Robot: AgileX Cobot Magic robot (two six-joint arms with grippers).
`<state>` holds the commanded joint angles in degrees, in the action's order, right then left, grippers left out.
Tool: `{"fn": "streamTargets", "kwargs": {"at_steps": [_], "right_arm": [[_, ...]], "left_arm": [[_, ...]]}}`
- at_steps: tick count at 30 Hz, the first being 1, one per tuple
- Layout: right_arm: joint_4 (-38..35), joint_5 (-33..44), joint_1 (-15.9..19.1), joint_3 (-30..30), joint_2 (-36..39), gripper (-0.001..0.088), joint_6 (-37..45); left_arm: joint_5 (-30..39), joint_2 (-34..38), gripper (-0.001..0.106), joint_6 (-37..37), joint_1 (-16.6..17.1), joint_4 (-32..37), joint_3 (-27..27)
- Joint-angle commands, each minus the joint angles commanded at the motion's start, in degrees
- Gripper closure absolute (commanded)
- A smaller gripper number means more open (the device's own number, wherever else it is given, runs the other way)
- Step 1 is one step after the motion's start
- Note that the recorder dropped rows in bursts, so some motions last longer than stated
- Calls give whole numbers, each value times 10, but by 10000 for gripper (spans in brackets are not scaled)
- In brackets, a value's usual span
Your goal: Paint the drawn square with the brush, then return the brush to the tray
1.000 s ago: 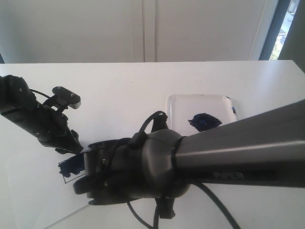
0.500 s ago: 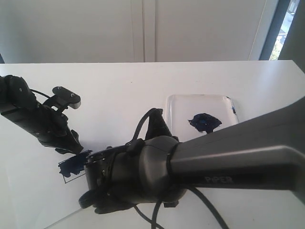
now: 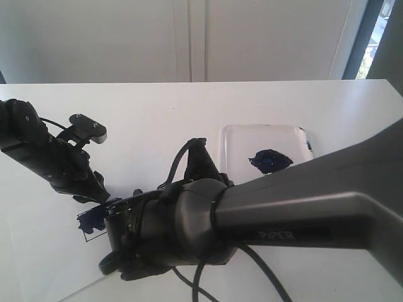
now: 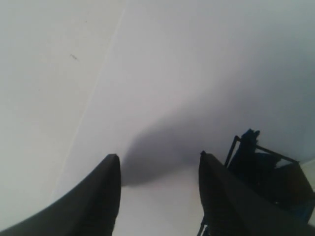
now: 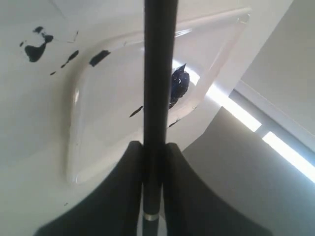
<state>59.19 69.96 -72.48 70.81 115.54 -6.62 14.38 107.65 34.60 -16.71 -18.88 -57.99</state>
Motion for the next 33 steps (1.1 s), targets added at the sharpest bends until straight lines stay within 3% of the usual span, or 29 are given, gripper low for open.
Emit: {"fn": "streamTargets", "kwargs": {"at_steps": [6,17,25,33], "right_arm": [[-44,0,-1,0,-1,868,20],[-44,0,-49,0,-1,868,20],[-40,0,-50,0,-1,868,20],[-40,0,-46,0,-1,868,20]], "left_arm": [[0,0,517,0,0,2,0],[2,0,517,0,0,7,0],[2,-9,517,-10,1,26,0],[37,-55,517,-110,55,86,-1]]}}
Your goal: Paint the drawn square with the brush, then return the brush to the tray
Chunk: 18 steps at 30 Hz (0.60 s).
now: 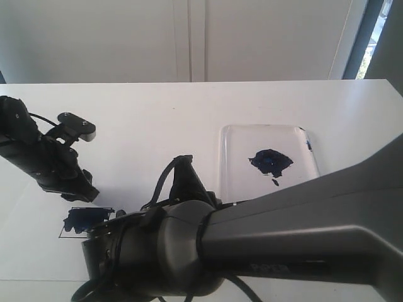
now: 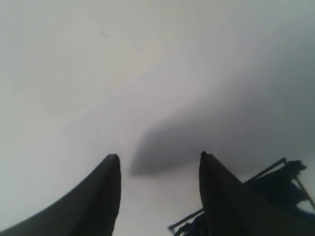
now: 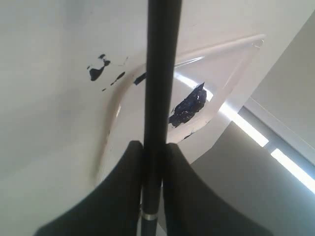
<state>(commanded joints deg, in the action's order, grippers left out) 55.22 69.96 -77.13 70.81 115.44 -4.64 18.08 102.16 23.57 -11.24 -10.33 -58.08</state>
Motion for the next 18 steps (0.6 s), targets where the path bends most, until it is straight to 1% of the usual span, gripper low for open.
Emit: {"fn": "streamTargets", "kwargs": {"at_steps": [3,6,9,13,18], "right_arm": [[0,0,0,0,0,868,0],[0,0,0,0,0,868,0],[-1,0,0,0,0,868,0],[-1,0,0,0,0,868,0],[-1,0,0,0,0,868,0]], "left_arm": [[25,-16,517,-45,27,23,0],[68,-22,517,-46,45,39,0],[81,-22,517,-76,53,70,4],[82,-22,517,-131,53,136,7],[80,-22,517,-138,53,142,7]]}}
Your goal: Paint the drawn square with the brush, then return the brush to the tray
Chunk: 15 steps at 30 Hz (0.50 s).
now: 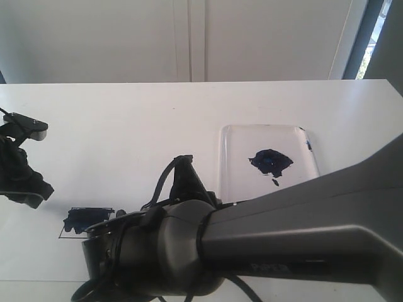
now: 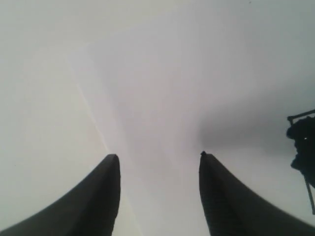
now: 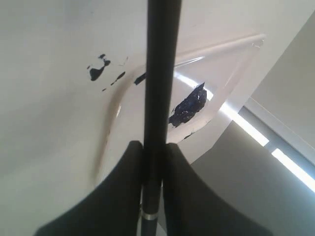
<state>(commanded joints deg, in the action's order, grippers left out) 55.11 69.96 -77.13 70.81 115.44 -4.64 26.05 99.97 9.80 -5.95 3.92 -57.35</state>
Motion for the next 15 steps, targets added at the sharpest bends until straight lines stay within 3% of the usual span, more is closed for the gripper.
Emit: {"fn": "streamTargets", "kwargs": {"at_steps": [15], "right_arm": [[0,0,0,0,0,868,0]], "left_arm": [[-9,33,517,-8,0,0,0]]}}
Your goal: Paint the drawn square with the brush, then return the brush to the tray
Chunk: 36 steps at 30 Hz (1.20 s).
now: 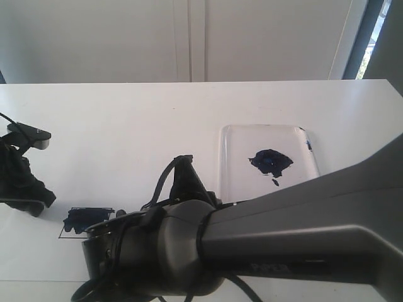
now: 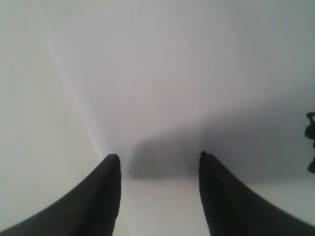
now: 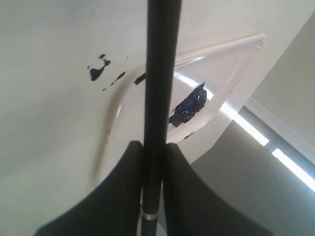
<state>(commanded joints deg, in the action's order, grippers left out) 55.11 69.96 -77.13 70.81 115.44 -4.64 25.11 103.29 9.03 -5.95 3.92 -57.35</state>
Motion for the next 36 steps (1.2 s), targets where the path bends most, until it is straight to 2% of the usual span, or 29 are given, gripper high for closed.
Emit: {"fn": "streamTargets", "kwargs": {"at_steps": [22,36], "right_arm": [[26,0,0,0,-27,868,-33],[66,-8,-12,41,14,868,-35]], "left_arm": [[-6,1,517,-1,0,-21,0],[-1,1,517,-1,0,-39,2]]}}
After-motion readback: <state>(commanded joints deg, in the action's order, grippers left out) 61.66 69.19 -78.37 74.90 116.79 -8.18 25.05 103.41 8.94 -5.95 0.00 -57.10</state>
